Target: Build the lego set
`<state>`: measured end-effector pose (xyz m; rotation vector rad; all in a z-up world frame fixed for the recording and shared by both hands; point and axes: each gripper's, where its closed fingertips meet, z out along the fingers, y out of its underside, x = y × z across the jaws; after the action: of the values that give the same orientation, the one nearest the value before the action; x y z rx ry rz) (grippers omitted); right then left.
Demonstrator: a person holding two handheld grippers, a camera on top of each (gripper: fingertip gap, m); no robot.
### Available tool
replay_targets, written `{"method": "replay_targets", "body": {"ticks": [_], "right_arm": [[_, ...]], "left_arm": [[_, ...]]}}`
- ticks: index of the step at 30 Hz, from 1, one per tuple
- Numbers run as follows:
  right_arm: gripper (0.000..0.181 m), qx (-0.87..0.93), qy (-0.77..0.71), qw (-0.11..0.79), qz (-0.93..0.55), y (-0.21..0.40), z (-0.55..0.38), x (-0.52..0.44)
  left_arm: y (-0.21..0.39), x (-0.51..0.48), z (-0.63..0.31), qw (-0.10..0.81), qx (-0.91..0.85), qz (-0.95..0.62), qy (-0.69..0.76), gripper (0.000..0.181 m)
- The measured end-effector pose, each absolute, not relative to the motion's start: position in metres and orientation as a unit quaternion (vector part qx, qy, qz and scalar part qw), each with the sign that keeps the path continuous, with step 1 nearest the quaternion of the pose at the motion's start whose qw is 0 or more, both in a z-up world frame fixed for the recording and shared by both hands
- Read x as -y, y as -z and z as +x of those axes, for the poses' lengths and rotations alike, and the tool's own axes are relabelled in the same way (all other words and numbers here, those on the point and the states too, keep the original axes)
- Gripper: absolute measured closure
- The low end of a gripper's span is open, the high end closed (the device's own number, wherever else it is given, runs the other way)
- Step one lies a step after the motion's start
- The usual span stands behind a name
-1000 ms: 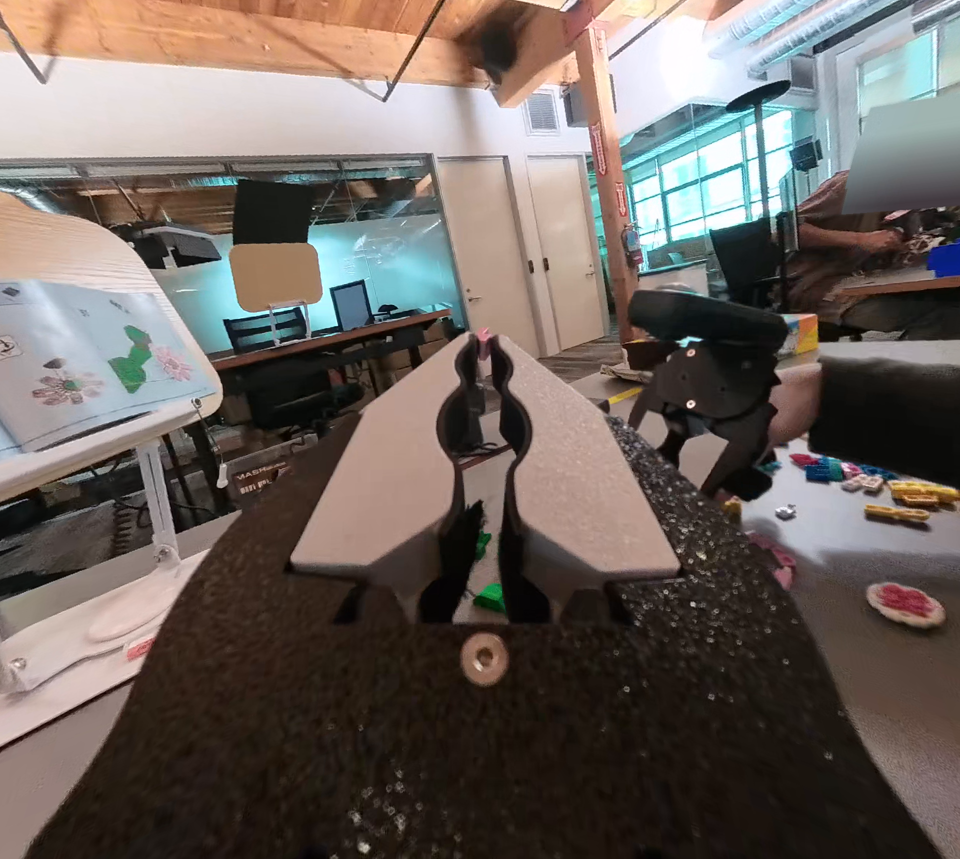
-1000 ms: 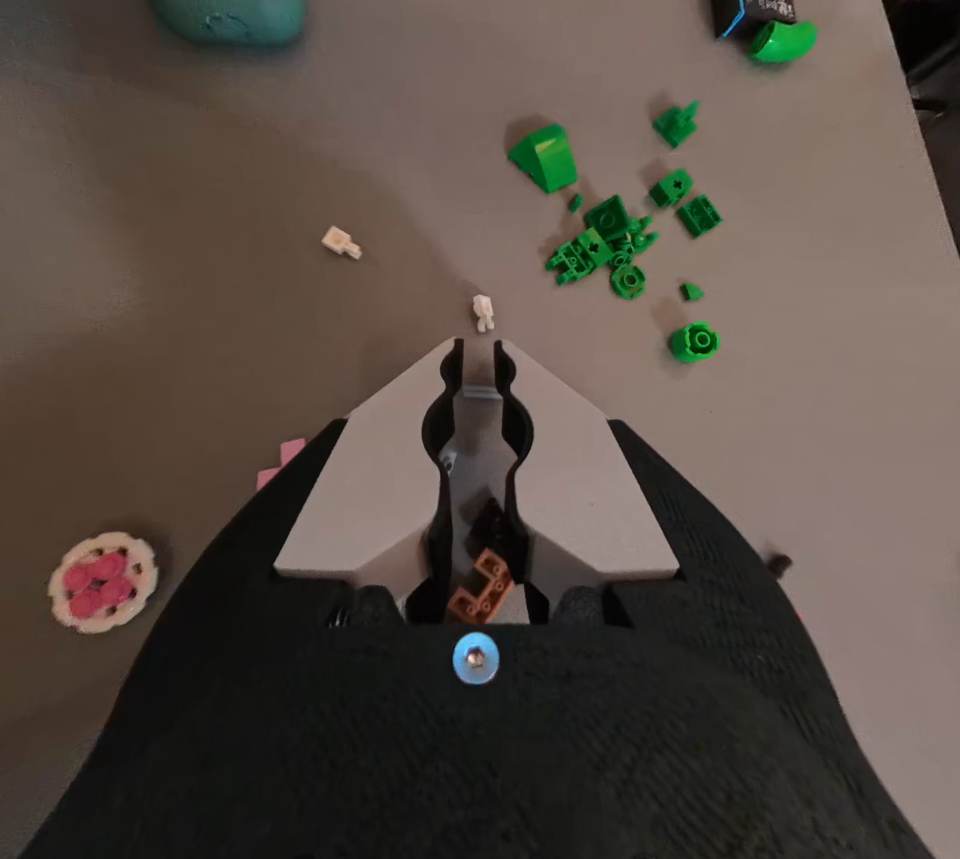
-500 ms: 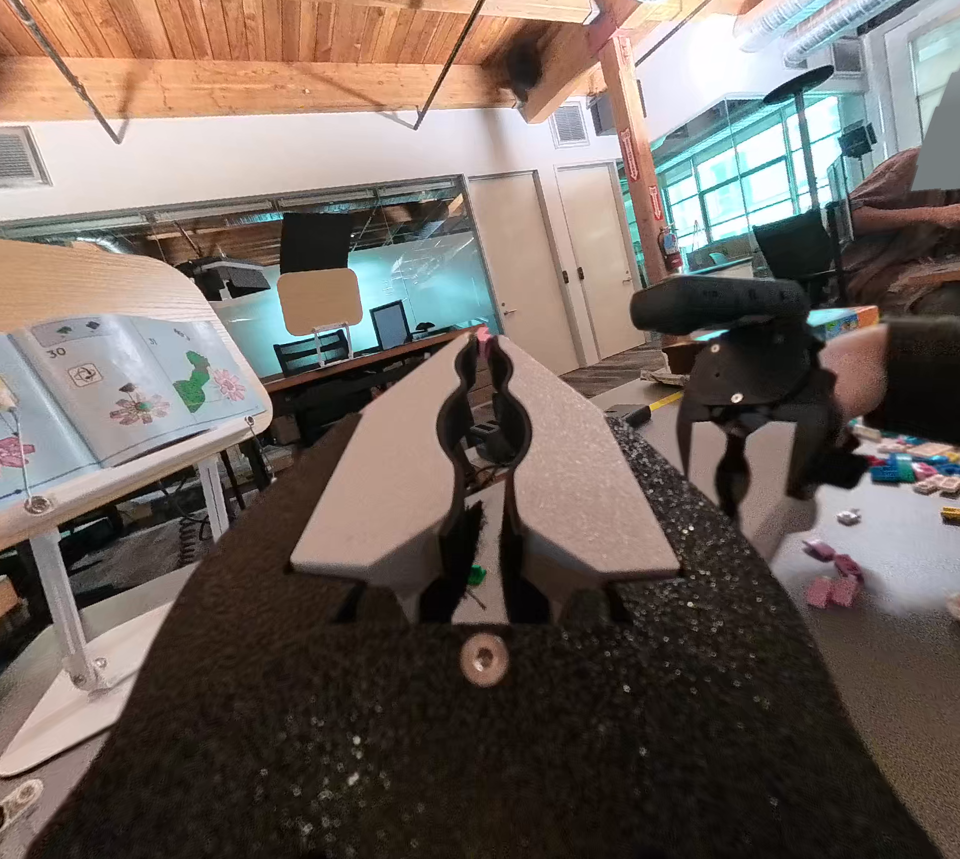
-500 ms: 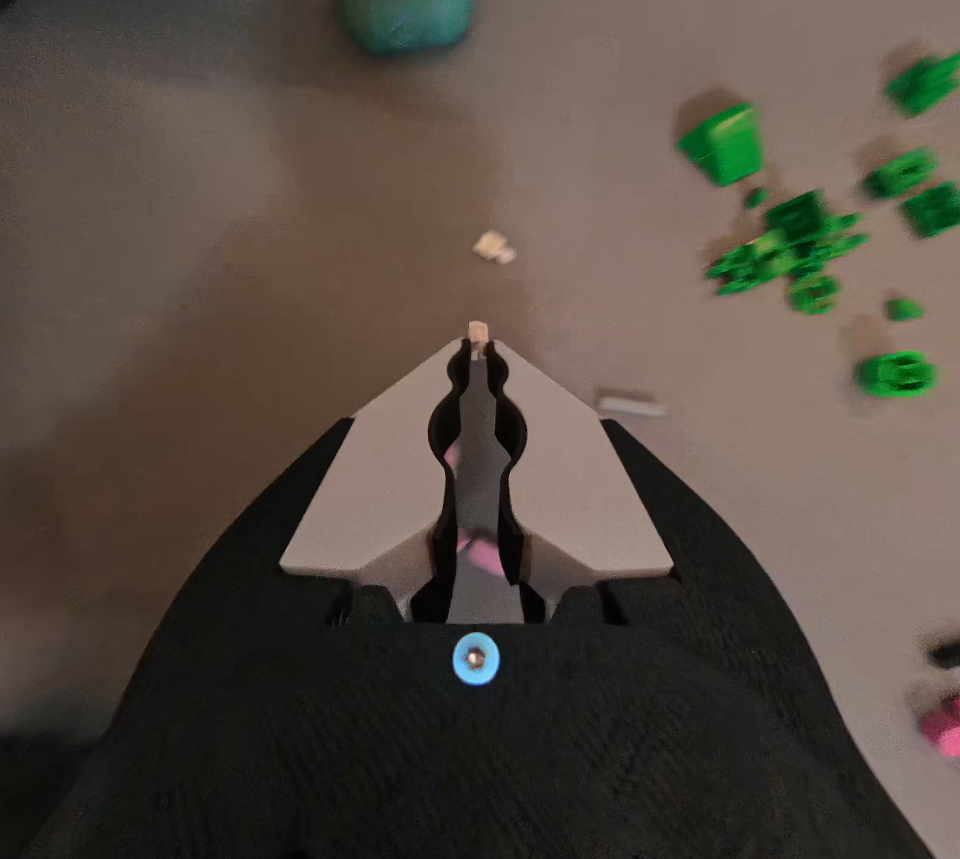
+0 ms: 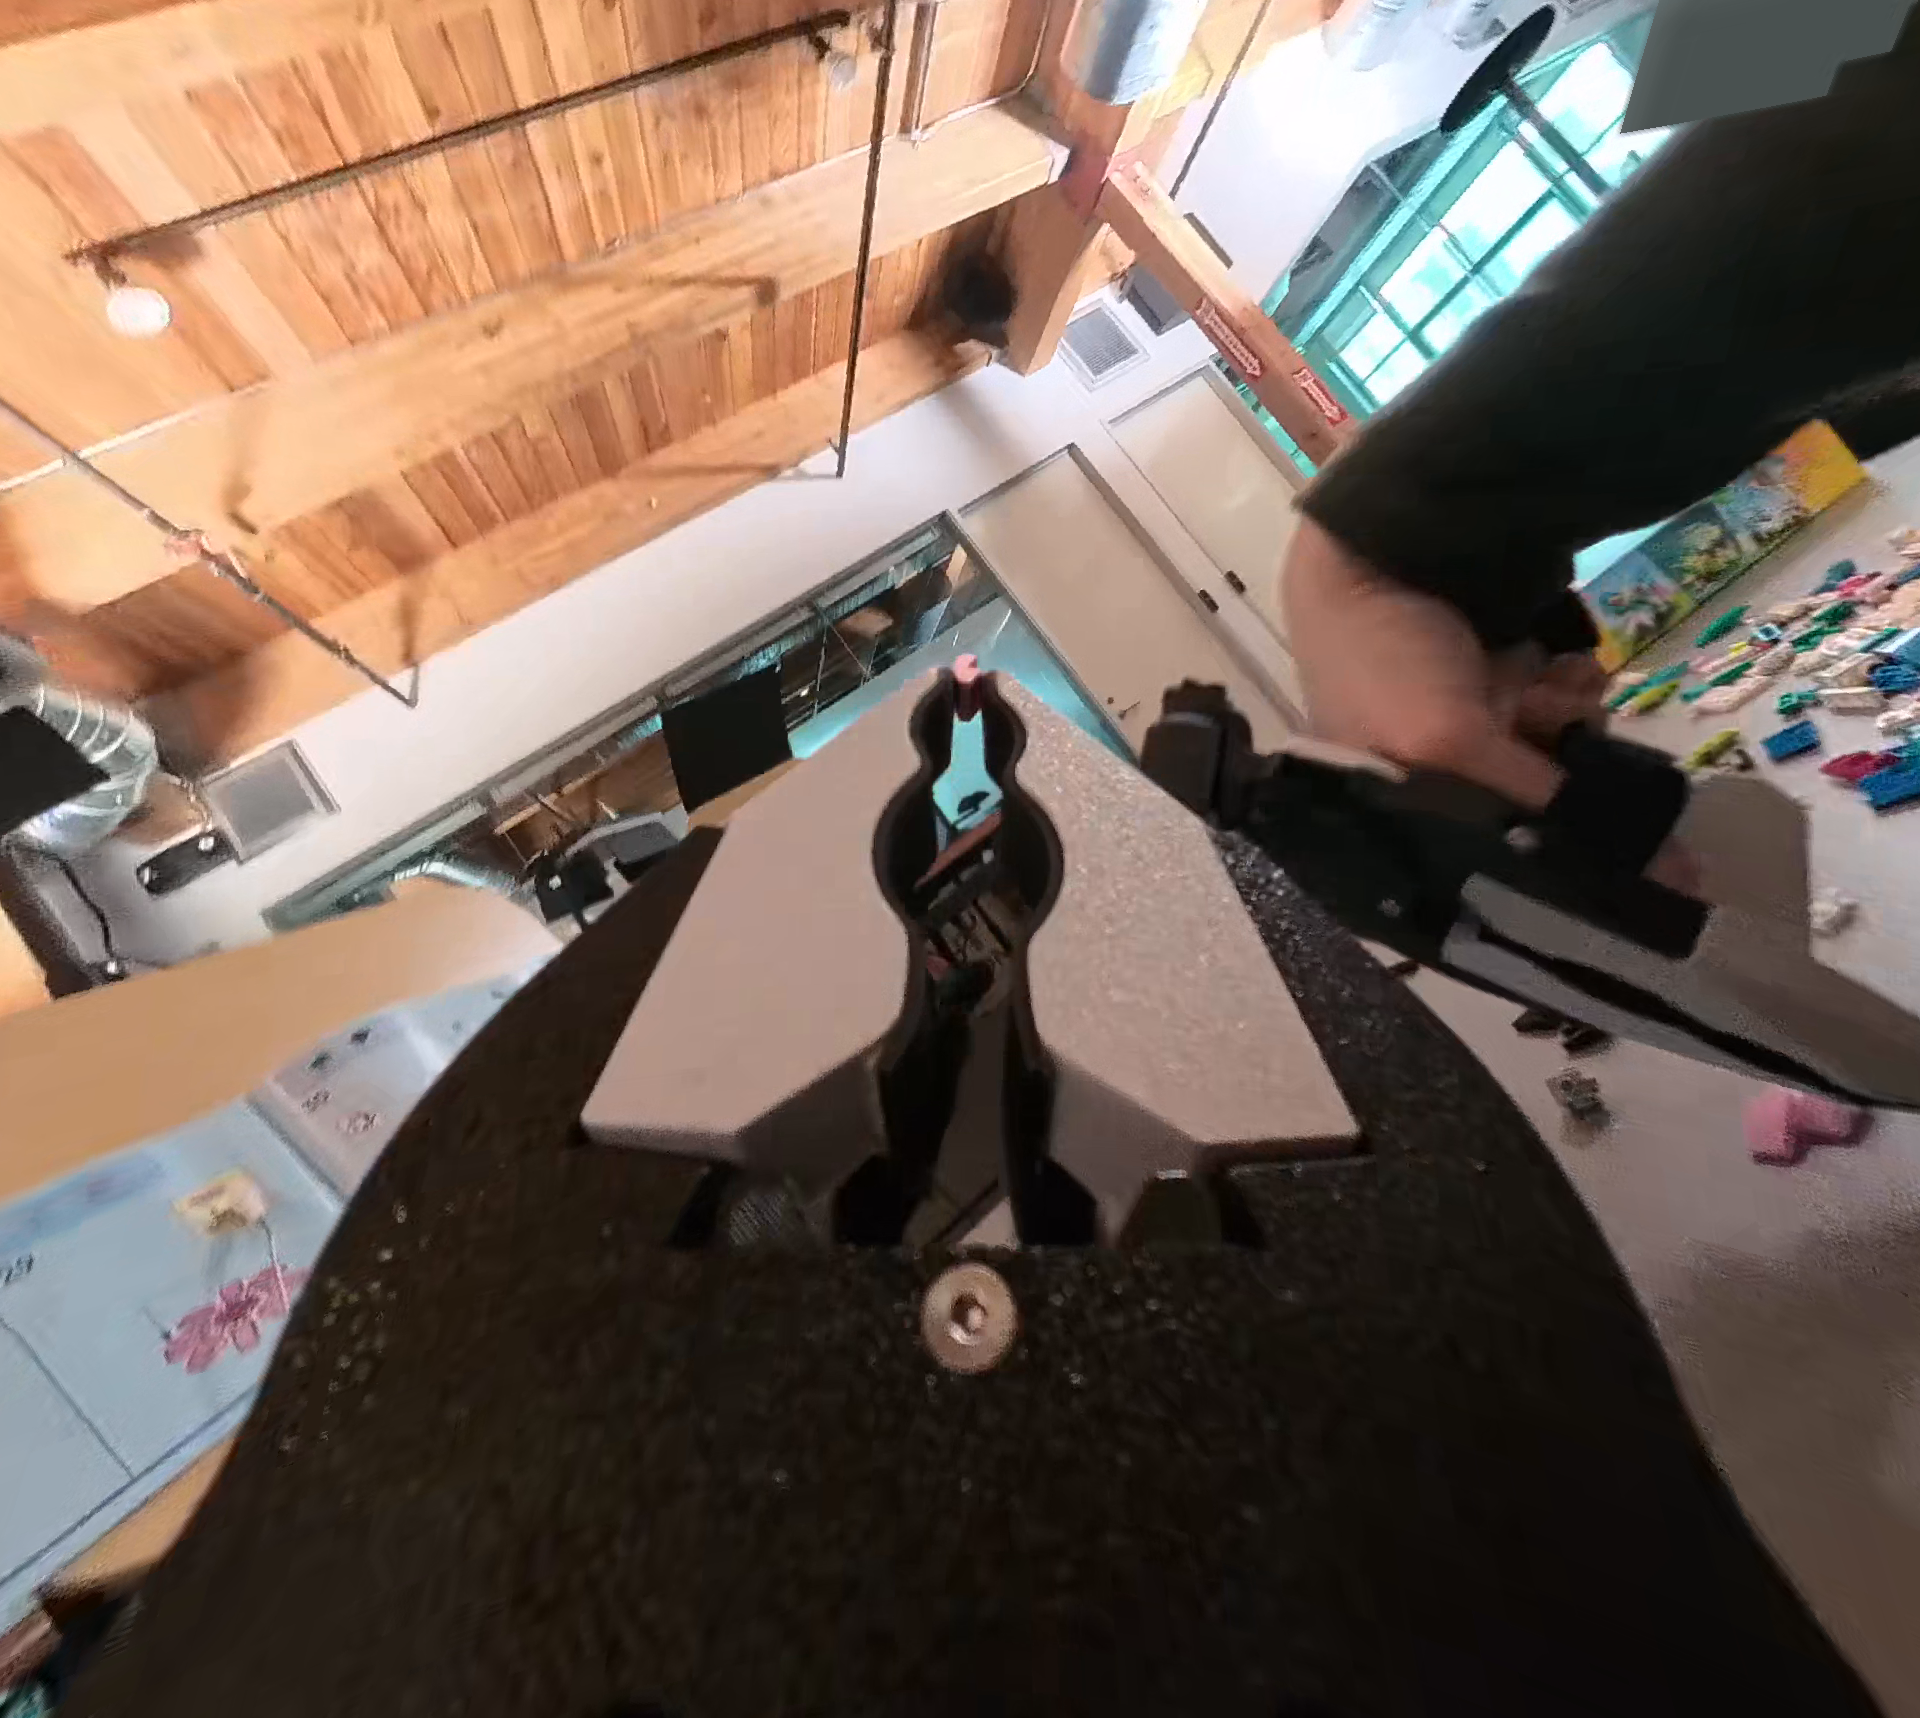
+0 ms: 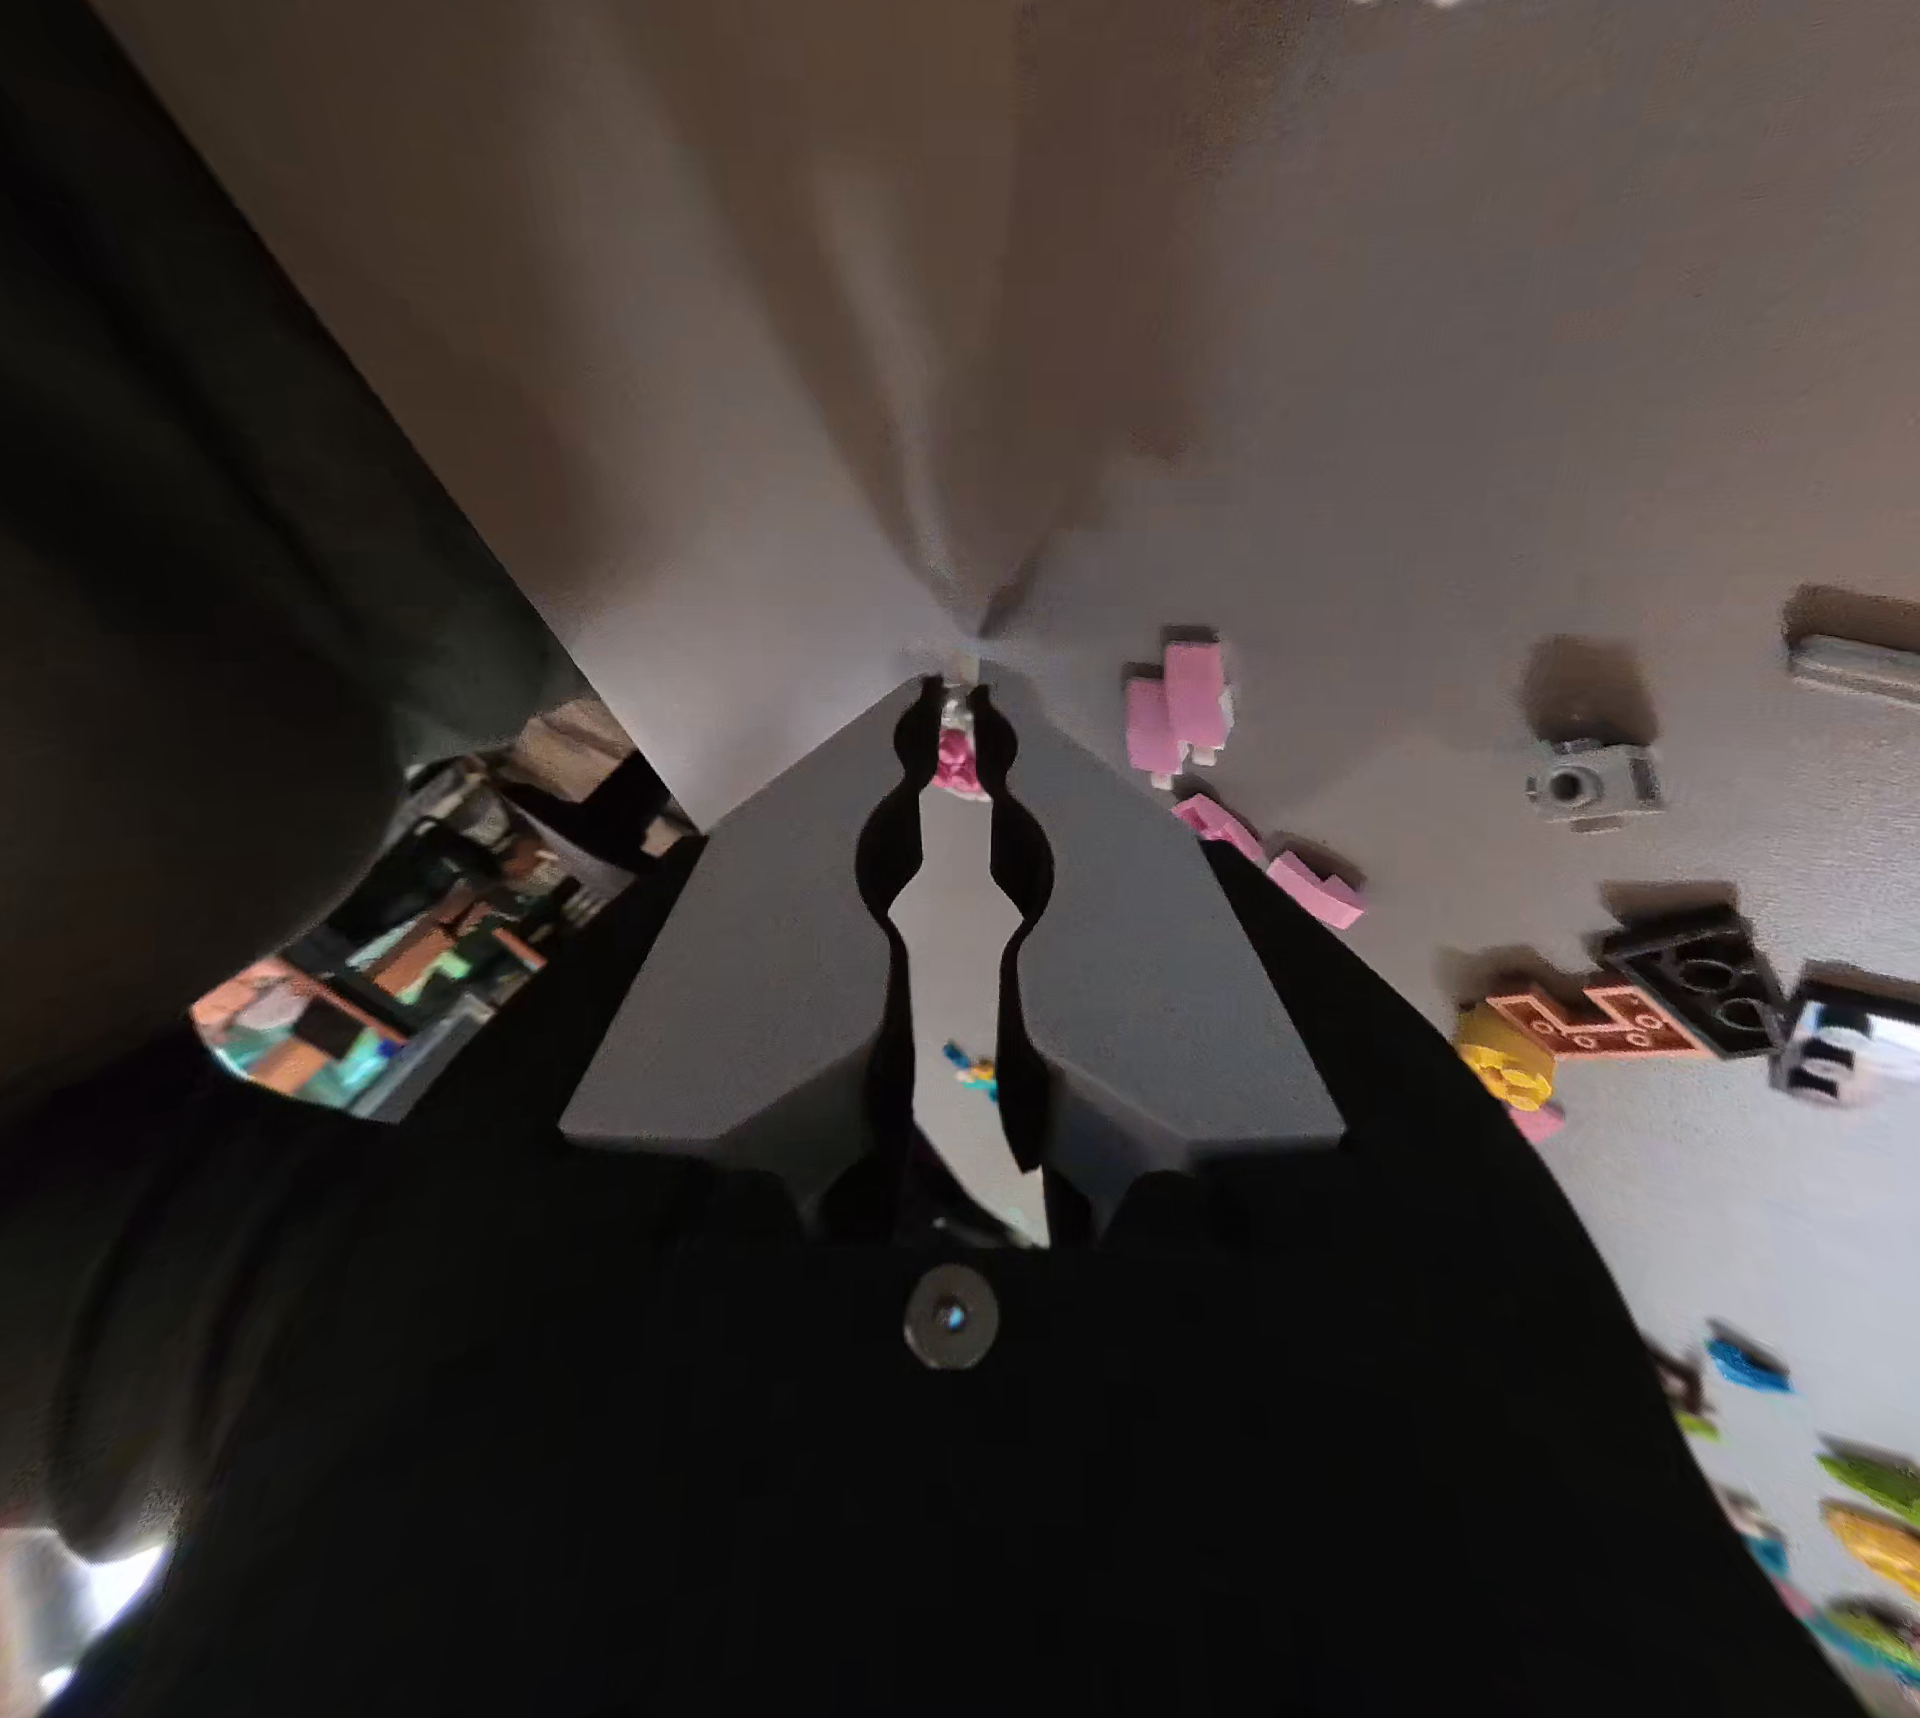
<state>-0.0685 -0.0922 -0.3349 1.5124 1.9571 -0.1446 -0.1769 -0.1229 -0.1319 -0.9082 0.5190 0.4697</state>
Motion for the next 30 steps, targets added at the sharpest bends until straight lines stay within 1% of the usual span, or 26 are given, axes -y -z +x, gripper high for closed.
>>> {"method": "replay_targets", "body": {"ticks": [5, 7, 10, 13, 18, 22, 25, 29, 30], "right_arm": [[0.176, -0.709, 0.035, 0.347, 0.613, 0.341, -0.071, 0.085], [0.175, -0.708, 0.038, 0.330, 0.623, 0.341, -0.076, 0.081], [0.163, -0.728, 0.043, 0.270, 0.629, 0.339, -0.084, 0.072], [0.157, -0.778, 0.054, 0.170, 0.602, 0.336, -0.089, 0.063], [0.159, -0.834, 0.117, 0.018, 0.538, 0.336, -0.084, 0.064], [0.165, -0.833, 0.175, -0.085, 0.518, 0.341, -0.082, 0.055], [0.165, -0.810, 0.237, -0.117, 0.523, 0.340, -0.083, 0.059], [0.165, -0.783, 0.302, -0.117, 0.531, 0.338, -0.083, 0.071], [0.174, -0.780, 0.308, -0.121, 0.531, 0.339, -0.083, 0.072]], "left_arm": [[0.130, 0.127, -0.166, 0.845, -0.258, -0.418, -0.212, 0.179], [0.131, 0.127, -0.165, 0.845, -0.260, -0.419, -0.209, 0.179], [0.132, 0.126, -0.164, 0.844, -0.261, -0.422, -0.203, 0.180], [0.134, 0.125, -0.164, 0.843, -0.262, -0.427, -0.198, 0.180], [0.140, 0.120, -0.164, 0.839, -0.264, -0.439, -0.186, 0.180], [0.144, 0.118, -0.160, 0.836, -0.269, -0.445, -0.176, 0.180], [0.147, 0.116, -0.157, 0.832, -0.277, -0.448, -0.173, 0.180], [0.150, 0.115, -0.153, 0.828, -0.285, -0.451, -0.170, 0.180], [0.151, 0.114, -0.153, 0.827, -0.287, -0.453, -0.168, 0.180]]}}
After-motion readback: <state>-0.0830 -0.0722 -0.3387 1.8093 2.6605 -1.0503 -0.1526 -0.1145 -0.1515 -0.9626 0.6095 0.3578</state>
